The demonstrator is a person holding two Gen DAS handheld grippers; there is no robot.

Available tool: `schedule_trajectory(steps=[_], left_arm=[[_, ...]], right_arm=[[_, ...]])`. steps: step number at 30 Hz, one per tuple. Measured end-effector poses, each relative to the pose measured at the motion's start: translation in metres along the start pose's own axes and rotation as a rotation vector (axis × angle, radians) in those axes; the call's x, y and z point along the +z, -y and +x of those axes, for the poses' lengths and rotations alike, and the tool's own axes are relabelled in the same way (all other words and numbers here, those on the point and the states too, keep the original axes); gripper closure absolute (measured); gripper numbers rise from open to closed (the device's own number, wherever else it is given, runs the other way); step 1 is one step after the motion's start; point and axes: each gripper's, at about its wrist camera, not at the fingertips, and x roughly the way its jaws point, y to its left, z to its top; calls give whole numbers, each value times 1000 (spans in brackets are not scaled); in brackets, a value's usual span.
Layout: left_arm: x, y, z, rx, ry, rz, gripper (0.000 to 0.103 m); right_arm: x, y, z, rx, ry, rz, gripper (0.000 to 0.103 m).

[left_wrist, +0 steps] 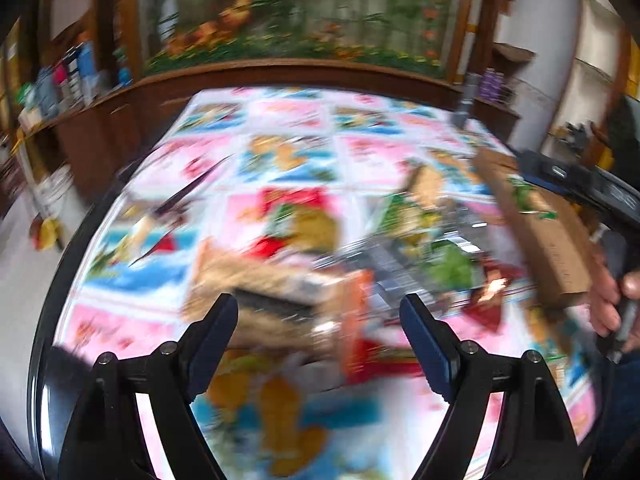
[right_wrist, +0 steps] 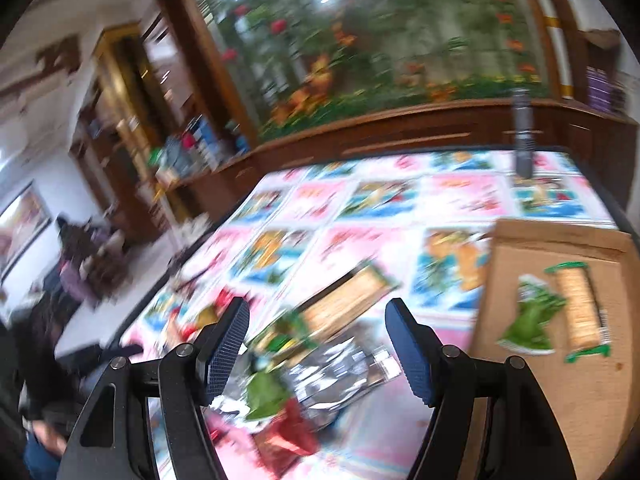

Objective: Organize snacks
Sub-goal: 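Withdraw both tools from the box back over the snack pile, then grasp the tan cracker pack with the left tool while the right tool grasps a red candy bar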

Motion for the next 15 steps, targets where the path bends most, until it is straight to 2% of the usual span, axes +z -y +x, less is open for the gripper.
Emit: schedule_trajectory(steps=[4,7,9,10,14,15], left_arm=[[-7,-22,12,-35,-55,-70,21],[-11,-16,28,-50,-111,-59,21],[-12,-19,37,-41,-152,-107,20],[-11,-20,35,-35,-139,-123,20],[-4,-46,39,-86,-148,-357,9],[0,-50,42,-75,-151,-405,8]], right_arm=[[-15,-13,19,56,-72,-10,28],[-20,-15,23,36,-75,-22,28],[-20,-14,24,26,-72,-14,28],[-20,-11,25,29,-75,-3,28],[-24,-17,24,10,-72,-7,28],[-24,-19,22,13,-69,-7,28]])
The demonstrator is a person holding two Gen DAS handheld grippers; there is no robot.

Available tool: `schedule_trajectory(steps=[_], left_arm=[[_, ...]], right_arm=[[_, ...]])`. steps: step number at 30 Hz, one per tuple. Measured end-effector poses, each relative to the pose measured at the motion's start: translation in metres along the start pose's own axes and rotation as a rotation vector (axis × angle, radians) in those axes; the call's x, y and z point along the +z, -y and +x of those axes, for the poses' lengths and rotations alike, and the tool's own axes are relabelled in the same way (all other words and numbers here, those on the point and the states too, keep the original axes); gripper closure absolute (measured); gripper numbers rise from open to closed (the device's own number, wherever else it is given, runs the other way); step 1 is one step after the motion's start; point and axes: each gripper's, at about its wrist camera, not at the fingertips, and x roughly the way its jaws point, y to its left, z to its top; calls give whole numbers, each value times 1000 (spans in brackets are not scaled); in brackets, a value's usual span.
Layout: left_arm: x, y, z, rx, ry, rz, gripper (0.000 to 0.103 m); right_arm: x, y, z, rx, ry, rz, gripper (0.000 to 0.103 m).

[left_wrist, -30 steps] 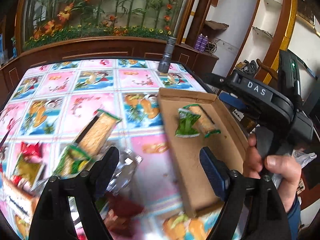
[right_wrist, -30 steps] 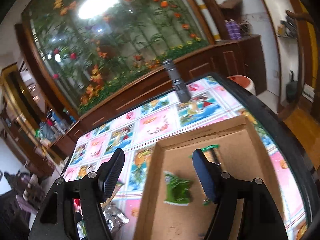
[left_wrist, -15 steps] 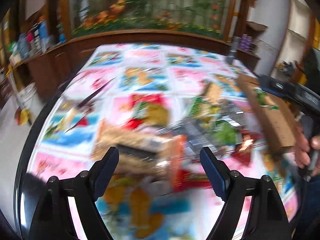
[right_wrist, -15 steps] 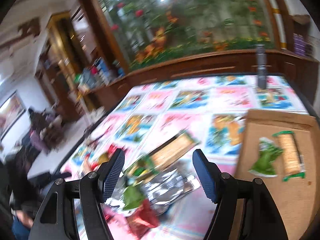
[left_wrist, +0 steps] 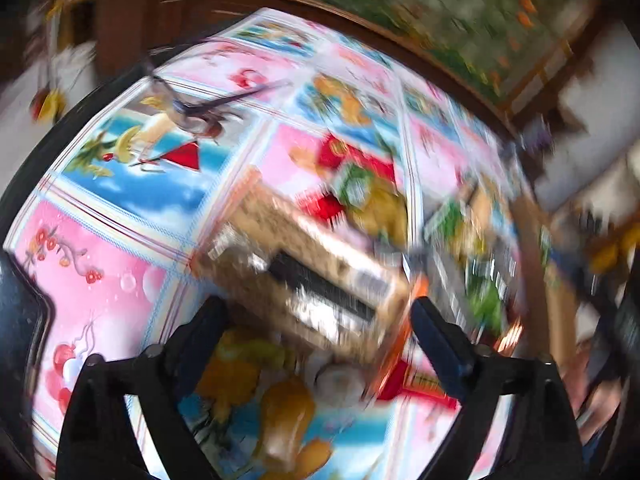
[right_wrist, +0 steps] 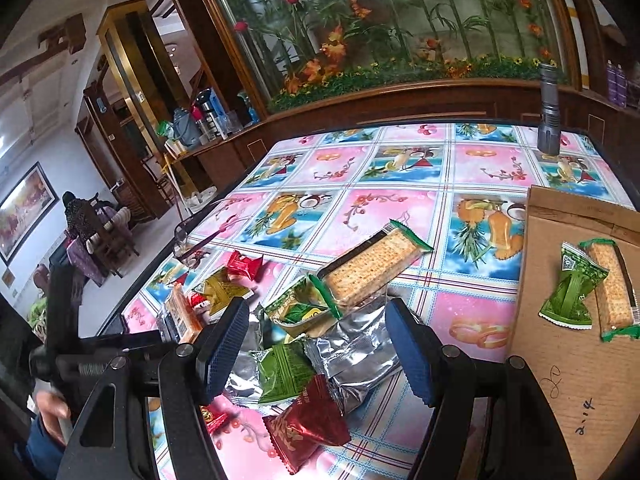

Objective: Organize snacks
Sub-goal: 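Grasp the tan cracker pack with the left tool while the right tool grasps a red candy bar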

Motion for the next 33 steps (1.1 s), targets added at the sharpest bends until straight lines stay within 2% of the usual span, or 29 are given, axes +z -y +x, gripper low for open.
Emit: schedule_trajectory(steps=[2,4,7,9,10,15,17,20,23,27,29,31,33], left_arm=[[10,0,6,17,-20,-55,7],[16,6,11,54,-34,-69,5],[24,21,25,147,-45,-18,4],[24,31,33,217,-28,60,4],[24,32,35,226,-22,82,4],[5,25,25,222,12,246,12],[-1,21,19,206,18,283,14],[-8,11,9,203,38,333,28],[-10,7,6,182,40,360,27],[-11,13,14,209,43,386,15],[-6,14,17,217,44,368,14],[-2,12,18,225,57,347,14],[-2,11,18,244,80,345,19]], right_arm=[[1,-1,-2,5,9,4,28],[1,0,-4,1,17,4,28],[0,0,-5,0,14,11,28],[0,0,-4,1,12,10,28],[0,-2,-4,5,12,6,28],[-2,-12,-4,37,5,-25,28],[-4,-20,-1,62,-12,-52,28],[-11,-36,4,122,-38,-108,28],[-22,-59,10,187,-75,-203,30],[-44,-94,23,281,-179,-340,40],[-55,-107,33,285,-219,-395,52],[-62,-113,42,277,-251,-411,54],[-67,-116,51,246,-279,-426,59]])
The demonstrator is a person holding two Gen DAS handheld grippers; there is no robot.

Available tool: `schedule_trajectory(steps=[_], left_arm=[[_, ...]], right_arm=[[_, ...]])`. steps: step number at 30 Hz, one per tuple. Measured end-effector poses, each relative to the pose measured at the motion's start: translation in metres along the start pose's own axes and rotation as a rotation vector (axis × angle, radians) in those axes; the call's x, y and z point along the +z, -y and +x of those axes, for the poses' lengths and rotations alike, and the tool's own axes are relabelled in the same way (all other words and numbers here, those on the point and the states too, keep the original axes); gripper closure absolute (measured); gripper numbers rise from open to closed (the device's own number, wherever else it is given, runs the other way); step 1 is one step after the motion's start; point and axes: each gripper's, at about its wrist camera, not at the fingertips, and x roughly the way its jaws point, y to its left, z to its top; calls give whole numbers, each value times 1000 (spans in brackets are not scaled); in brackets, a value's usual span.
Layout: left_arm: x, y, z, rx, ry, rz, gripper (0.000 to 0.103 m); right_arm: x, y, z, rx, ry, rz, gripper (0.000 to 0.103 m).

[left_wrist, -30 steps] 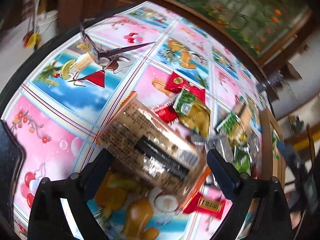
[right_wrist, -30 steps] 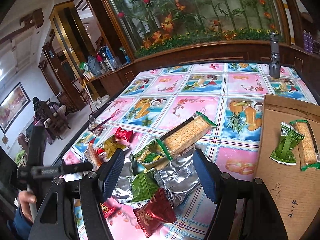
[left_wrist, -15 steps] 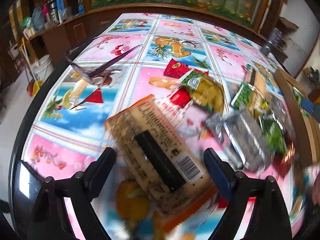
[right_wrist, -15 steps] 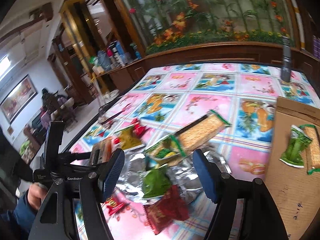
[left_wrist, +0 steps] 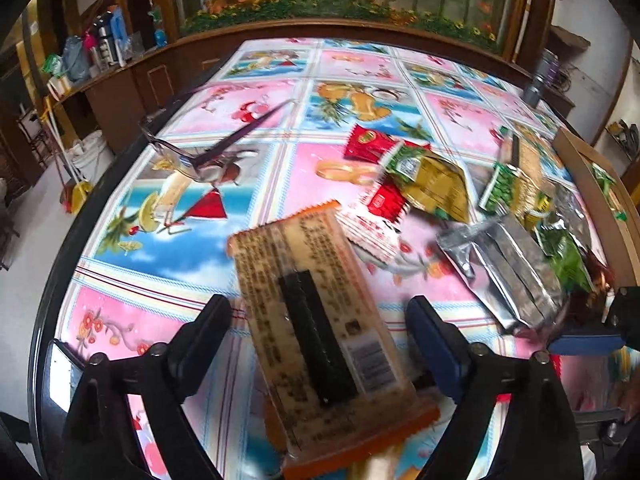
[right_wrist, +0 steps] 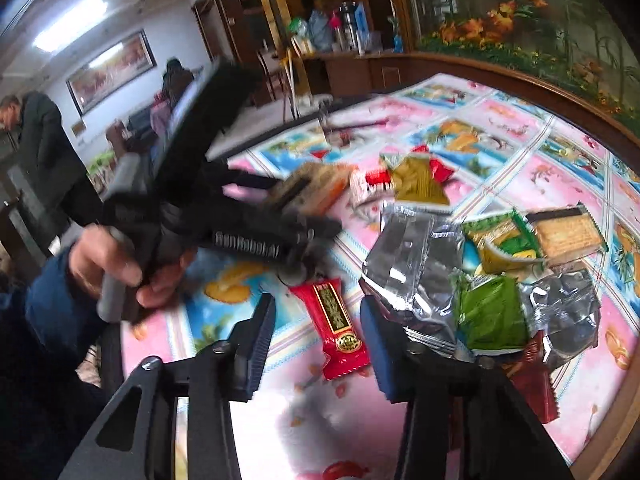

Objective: Organize snacks
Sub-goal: 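Grasp the tan cracker pack with the left tool while the right tool grasps a red candy bar, then carry both snacks into the box and open both tools to release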

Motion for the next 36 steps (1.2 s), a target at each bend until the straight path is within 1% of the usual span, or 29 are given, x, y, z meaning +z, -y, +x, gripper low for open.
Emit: schedule_trajectory(steps=[1,2,3,5,10,12,13,14,15,17,21,25,28,31,36], left_arm=[[0,0,-1,-1,7,0,23],[-1,0,-2,1,17,0,36],[0,-1,-4,5,26,-5,45],[0,-1,-4,4,36,-8,51],[1,-1,-4,0,38,-9,51],[1,-1,-4,-8,39,-10,51],[1,-2,-4,-15,40,-14,51],[2,-2,-5,-24,41,-19,51],[2,-4,-5,-40,42,-28,51],[3,-5,-6,-65,46,-41,51],[3,-5,-16,-82,98,-54,51],[4,-4,-28,-89,161,-58,51],[5,0,-35,-85,198,-54,51],[5,6,-42,-110,229,-61,51],[4,29,-54,-130,288,-22,51]], right_arm=[[0,1,2,-13,-7,9,59],[0,2,2,-21,-8,16,59],[0,1,3,-33,-12,8,59],[1,-8,5,-79,-29,-28,59],[0,-24,25,-182,-93,-50,59],[-2,-30,25,-211,-91,-54,59],[-2,-31,24,-213,-94,-50,68],[-2,-31,23,-214,-97,-40,81],[-2,-30,21,-211,-99,-21,81],[-1,-26,17,-183,-73,16,81],[9,-17,-7,-128,51,82,81],[13,-9,-23,-149,147,117,81],[16,-2,-29,-164,178,155,81],[17,7,-34,-184,201,195,81],[16,24,-45,-203,235,263,81]])
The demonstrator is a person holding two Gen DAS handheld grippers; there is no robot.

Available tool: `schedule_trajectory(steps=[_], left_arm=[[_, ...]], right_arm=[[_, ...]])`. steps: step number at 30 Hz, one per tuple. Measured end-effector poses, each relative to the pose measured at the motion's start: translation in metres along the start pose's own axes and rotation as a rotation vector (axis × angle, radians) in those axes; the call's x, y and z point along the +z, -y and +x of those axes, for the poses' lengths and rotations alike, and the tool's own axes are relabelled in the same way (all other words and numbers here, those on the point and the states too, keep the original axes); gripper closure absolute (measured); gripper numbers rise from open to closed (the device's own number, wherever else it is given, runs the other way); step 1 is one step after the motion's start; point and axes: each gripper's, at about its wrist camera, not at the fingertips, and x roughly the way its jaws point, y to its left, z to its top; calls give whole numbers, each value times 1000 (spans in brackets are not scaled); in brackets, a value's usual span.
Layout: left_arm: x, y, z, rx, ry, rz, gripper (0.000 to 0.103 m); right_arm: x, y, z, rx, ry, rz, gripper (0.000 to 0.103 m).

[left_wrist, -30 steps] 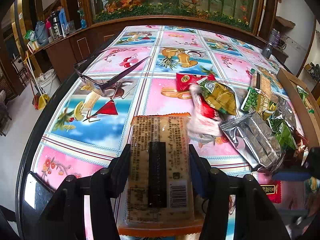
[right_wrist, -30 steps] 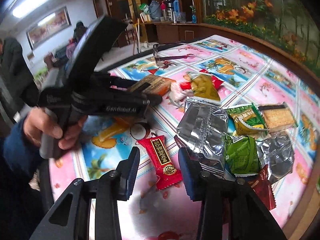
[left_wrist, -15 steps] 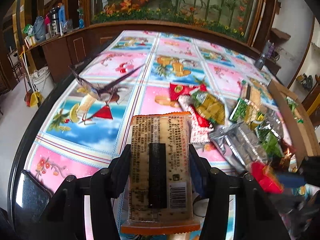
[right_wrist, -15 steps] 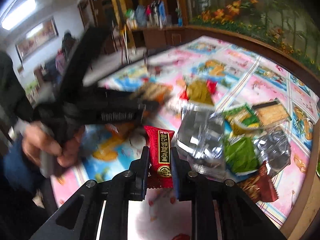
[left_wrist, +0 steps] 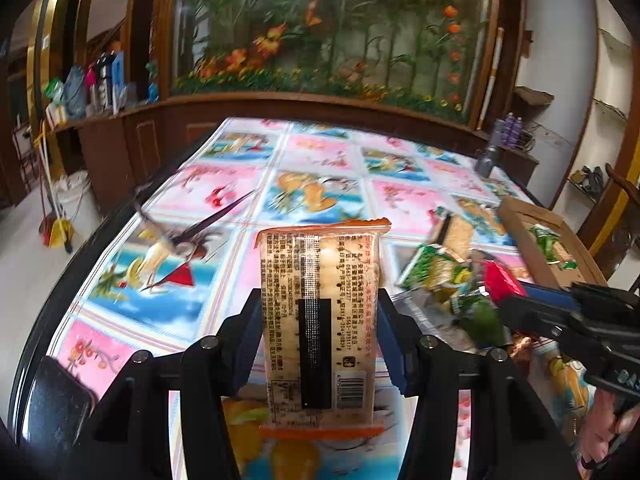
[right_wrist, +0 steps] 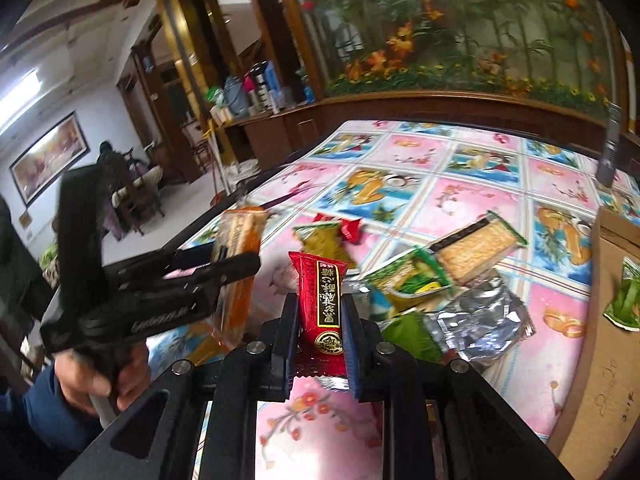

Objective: Organize snacks
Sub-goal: 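Carry both snacks into the box and open both tools to release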

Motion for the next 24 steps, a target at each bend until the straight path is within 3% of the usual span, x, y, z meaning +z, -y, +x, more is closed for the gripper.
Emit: schedule_trajectory(steps=[9,14,19,24], left_arm=[[1,34,-8,-49,54,55,51],[7,49,-6,-101,44,51,51],[20,82,-6,-190,65,71,51],[33,130,-1,-299,58,115,51]], right_arm=[[6,24,-15,-44,49,71,82],[10,37,-24,-78,74,105,82],[17,64,-40,-134,108,163,82],[21,120,-78,-217,176,309,82]])
